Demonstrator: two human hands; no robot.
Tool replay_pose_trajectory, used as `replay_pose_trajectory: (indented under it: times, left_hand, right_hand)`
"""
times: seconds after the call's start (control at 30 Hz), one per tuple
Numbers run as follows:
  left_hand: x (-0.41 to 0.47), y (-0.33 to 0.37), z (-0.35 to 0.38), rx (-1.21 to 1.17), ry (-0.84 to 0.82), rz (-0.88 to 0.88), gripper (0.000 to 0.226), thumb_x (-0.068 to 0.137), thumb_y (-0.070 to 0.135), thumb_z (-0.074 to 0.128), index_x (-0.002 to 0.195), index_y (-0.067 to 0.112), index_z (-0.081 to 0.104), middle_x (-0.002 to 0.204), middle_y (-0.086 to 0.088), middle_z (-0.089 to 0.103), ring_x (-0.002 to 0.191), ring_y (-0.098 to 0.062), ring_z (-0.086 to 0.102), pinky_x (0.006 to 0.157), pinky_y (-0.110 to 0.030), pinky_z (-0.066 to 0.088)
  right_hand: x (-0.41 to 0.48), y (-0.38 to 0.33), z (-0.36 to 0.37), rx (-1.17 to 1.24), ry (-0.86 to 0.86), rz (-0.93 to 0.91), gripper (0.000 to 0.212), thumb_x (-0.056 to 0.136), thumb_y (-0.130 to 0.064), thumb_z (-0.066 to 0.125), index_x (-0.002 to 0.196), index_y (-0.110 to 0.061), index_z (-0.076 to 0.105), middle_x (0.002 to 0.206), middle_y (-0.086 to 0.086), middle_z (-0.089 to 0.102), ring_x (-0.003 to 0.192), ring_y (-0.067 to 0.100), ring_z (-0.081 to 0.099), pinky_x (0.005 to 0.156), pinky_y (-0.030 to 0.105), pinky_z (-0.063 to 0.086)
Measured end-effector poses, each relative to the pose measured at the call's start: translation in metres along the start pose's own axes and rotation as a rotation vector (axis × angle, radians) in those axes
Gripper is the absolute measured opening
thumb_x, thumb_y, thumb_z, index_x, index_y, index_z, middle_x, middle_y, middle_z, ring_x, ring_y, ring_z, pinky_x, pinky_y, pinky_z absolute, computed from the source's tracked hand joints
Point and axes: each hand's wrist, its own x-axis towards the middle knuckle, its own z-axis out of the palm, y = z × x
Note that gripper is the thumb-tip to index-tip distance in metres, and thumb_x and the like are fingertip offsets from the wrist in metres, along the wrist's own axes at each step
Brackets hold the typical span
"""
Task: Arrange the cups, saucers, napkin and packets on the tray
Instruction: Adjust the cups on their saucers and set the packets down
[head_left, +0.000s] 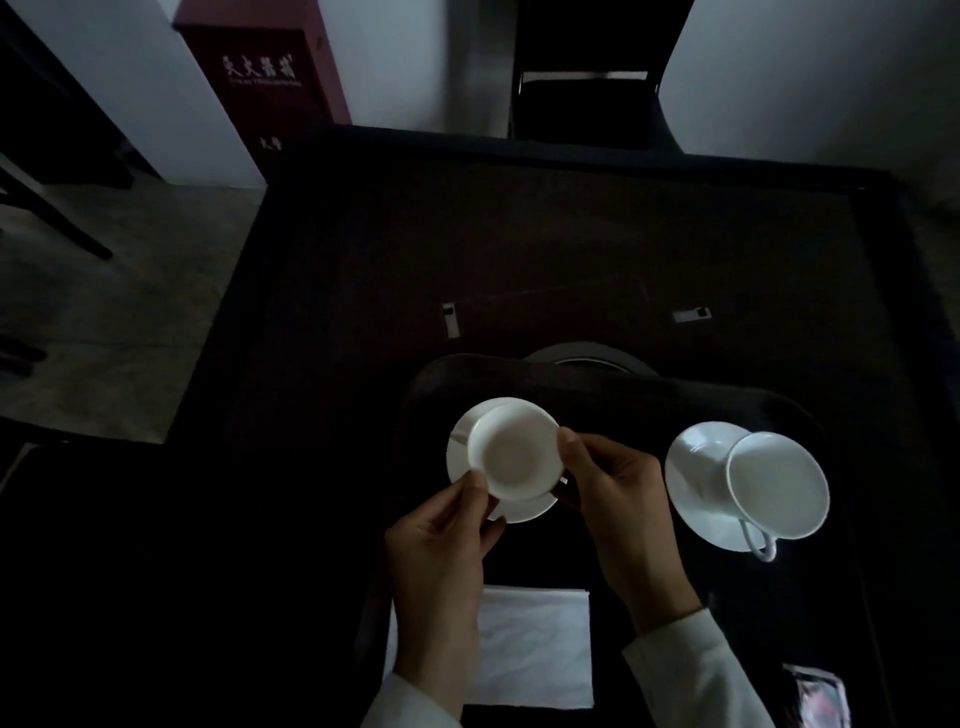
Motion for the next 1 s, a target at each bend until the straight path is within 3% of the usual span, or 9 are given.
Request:
replay_pose_trajectory:
  times: [0.13,0.33,1.0]
  left_hand:
    - [0.006,0.005,-0.003,0.041,-0.026,-0.011,0.017,0.094,0.022,0.069,0.086,0.027,0.083,0.096,-0.004,0.081,0.097,-0.016,0.077,0.080,-0.032,0.062]
    - [0.017,0.014,-0.005,0.061,-0.070,-0.032,0.022,0.094,0.018,0.068,0.081,0.024,0.084,0.091,-0.007,0.081,0.093,-0.017,0.078,0.073,-0.026,0.062]
    - [0.037,0.028,-0.011,0.146,-0.112,-0.061,0.008,0.090,0.016,0.072,0.092,0.014,0.080,0.089,-0.005,0.081,0.088,-0.016,0.078,0.070,-0.023,0.062]
  right_hand:
    - [-0.005,0.001,0.000,0.018,0.022,0.000,0.018,0.098,-0.025,0.064,0.103,-0.017,0.080,0.098,0.002,0.081,0.095,0.018,0.077,0.087,0.046,0.062]
    - [-0.014,0.000,0.001,0.098,0.029,-0.009,0.021,0.099,-0.015,0.062,0.115,-0.016,0.076,0.104,0.001,0.080,0.099,0.016,0.076,0.083,0.036,0.063]
    - [-0.032,0.007,0.016,0.159,0.166,0.009,0.015,0.097,-0.012,0.065,0.100,-0.016,0.079,0.094,0.000,0.081,0.092,0.015,0.078,0.074,0.024,0.062]
